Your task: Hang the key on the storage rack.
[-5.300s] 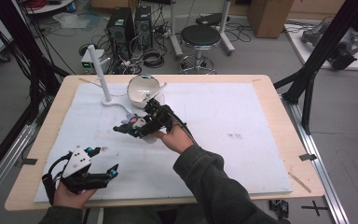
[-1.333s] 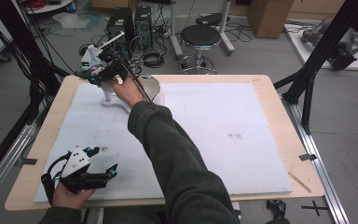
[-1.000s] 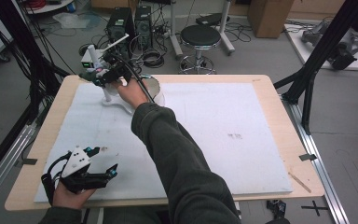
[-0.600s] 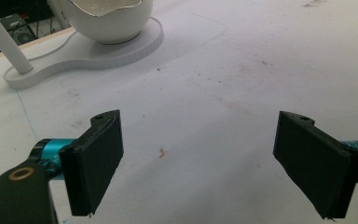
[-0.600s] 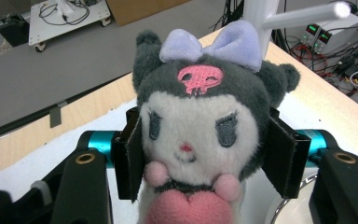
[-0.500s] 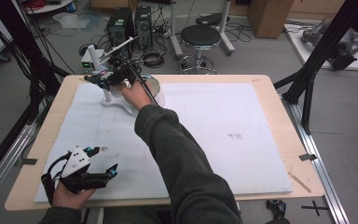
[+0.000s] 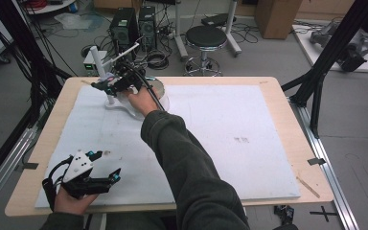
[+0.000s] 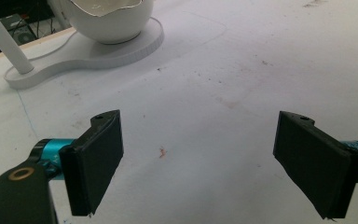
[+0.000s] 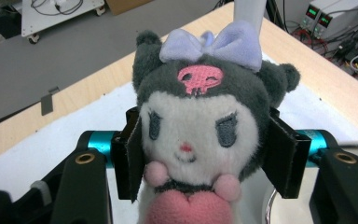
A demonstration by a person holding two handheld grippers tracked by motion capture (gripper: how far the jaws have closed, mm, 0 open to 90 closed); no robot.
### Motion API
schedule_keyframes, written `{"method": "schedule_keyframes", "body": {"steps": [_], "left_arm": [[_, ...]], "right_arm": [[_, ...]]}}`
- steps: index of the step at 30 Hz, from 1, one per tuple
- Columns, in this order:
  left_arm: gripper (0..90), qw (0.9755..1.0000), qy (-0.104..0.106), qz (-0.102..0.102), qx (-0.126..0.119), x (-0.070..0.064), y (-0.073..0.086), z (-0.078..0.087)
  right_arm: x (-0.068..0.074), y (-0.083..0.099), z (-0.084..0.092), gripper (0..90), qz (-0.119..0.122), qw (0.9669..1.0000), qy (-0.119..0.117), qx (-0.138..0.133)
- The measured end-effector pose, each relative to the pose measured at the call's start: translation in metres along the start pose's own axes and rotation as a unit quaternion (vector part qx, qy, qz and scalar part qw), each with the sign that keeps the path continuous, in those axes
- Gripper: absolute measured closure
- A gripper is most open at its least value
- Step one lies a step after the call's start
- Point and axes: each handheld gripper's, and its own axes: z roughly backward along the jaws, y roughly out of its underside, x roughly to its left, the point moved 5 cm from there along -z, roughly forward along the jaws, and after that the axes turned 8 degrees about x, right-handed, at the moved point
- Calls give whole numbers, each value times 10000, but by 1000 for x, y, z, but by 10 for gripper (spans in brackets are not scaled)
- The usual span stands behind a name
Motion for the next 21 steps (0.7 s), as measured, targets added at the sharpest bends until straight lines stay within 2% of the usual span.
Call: {"method": "schedule_keyframes", "body": {"steps": [8,21], "left_arm": [[163,10000,0,4,-6,0,0,0],[163,10000,-14,0,-10,1,0,1]], "right_arm": [[-2,10,-7,394,-60,9998,-4,163],[4,14,-20,388,-17,9993,-21,365]]}}
